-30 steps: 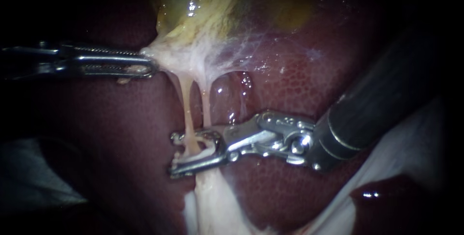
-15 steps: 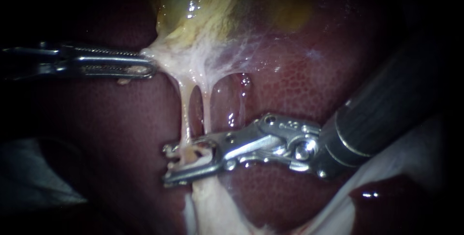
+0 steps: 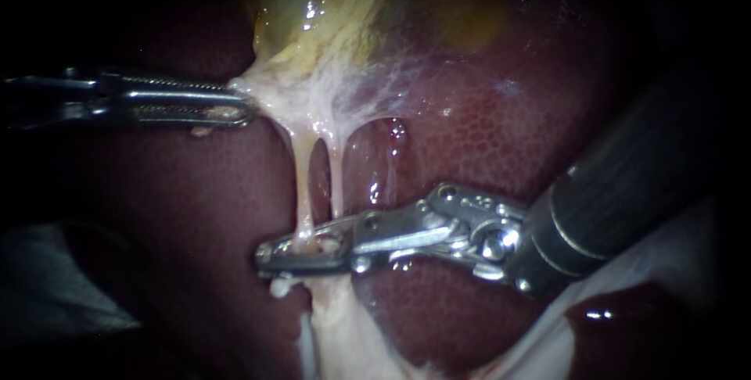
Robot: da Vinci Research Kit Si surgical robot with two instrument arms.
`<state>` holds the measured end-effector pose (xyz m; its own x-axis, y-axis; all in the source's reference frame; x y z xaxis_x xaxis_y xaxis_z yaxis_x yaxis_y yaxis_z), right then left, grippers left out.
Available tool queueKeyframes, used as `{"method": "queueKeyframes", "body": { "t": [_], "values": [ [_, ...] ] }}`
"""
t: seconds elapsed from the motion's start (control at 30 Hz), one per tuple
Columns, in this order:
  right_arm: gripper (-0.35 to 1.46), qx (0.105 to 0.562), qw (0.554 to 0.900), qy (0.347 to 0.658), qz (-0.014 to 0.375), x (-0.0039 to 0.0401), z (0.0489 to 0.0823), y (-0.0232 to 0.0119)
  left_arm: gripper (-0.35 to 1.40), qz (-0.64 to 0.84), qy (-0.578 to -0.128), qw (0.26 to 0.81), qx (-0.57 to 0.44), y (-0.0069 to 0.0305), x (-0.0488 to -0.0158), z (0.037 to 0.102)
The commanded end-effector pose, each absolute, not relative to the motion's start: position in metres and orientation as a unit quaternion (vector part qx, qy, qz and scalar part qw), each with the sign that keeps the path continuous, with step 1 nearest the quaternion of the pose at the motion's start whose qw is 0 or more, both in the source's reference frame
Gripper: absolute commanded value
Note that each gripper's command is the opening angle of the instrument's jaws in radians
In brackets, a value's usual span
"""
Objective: Clipping second clip left tube
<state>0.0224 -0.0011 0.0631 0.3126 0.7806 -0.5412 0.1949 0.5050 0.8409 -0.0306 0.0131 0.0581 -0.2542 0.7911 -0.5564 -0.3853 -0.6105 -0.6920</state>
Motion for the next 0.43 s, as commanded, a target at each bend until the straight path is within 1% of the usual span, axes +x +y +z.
{"method": "queueKeyframes", "body": {
  "t": [0.03, 0.43],
  "values": [
    [-0.35, 0.448, 0.675, 0.544, 0.217, 0.0224, 0.0632, -0.0011, -0.35, 0.762, -0.215, 0.386, -0.473, 0.0131, -0.0306, 0.0581],
    [-0.35, 0.45, 0.675, 0.544, 0.214, 0.0224, 0.0636, -0.001, -0.35, 0.762, -0.215, 0.386, -0.473, 0.0132, -0.0306, 0.058]
  ]
}}
